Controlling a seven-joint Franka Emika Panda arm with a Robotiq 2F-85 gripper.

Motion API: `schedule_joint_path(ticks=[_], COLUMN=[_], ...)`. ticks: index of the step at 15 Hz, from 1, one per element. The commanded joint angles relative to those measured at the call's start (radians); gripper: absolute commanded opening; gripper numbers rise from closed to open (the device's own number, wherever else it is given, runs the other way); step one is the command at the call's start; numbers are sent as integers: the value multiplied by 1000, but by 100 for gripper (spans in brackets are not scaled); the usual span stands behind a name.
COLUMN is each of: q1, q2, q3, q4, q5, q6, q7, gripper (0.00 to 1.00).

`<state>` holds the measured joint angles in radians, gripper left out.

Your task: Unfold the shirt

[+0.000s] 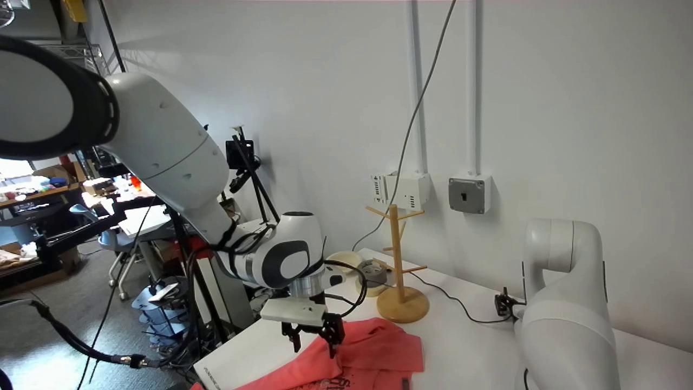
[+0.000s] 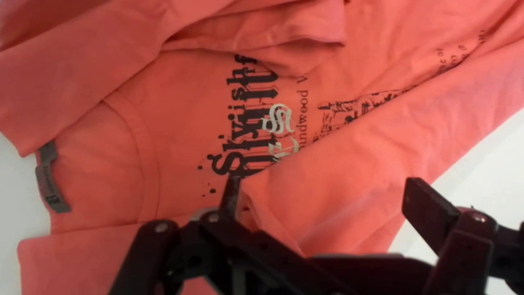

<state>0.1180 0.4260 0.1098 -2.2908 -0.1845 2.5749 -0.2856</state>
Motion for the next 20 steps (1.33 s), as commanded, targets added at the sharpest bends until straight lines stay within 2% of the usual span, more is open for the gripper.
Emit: schedule_joint_path(ticks=[1,9,11,12,14,20], q1=[-9,-2,-5,-6,-8,-8], q2=[19,124,143,151,165,189], q3=[5,0,-1,-2,-2,0], q4=[6,107,126,134,147,169], q5=[-18,-44,-43,-43,-41,-40], q6=[10,9,7,6,4,2], q7=[-6,-16,-18,-19,-20,-19], gripper=[100,98,88,72,62,15])
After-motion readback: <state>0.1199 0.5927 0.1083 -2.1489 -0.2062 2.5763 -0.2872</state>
